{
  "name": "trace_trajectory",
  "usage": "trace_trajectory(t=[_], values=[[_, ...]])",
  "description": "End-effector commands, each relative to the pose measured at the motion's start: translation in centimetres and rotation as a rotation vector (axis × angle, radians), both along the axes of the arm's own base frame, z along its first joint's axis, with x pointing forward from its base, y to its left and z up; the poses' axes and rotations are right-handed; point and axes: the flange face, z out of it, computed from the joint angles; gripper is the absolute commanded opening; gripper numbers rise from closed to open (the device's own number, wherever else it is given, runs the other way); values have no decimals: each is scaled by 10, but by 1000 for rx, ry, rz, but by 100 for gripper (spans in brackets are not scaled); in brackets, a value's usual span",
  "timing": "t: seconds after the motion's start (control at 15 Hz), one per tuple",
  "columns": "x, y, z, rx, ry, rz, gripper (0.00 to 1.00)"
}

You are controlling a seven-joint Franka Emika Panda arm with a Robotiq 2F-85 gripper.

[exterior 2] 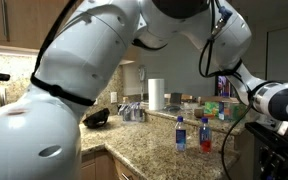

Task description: Place two empty water bottles from the right side of the counter into the bin on the floor

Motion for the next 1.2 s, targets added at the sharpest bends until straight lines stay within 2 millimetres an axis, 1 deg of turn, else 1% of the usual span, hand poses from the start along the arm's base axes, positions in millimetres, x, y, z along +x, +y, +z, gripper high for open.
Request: trace_trajectory(t=[0.0, 0.2, 0.33, 0.53, 0.67, 0.93, 1.07, 1.13], values=[[16, -5, -34, 46, 72, -43, 15], [18, -5, -69, 66, 139, -62, 15], [17, -5, -88, 89, 173, -66, 15], [19, -3, -108, 118, 187, -56, 15], [23, 2, -112, 139, 173, -41, 15], [37, 18, -107, 174, 144, -1, 15], [38, 25, -112, 178, 178, 26, 15], [34, 27, -117, 181, 205, 34, 15]])
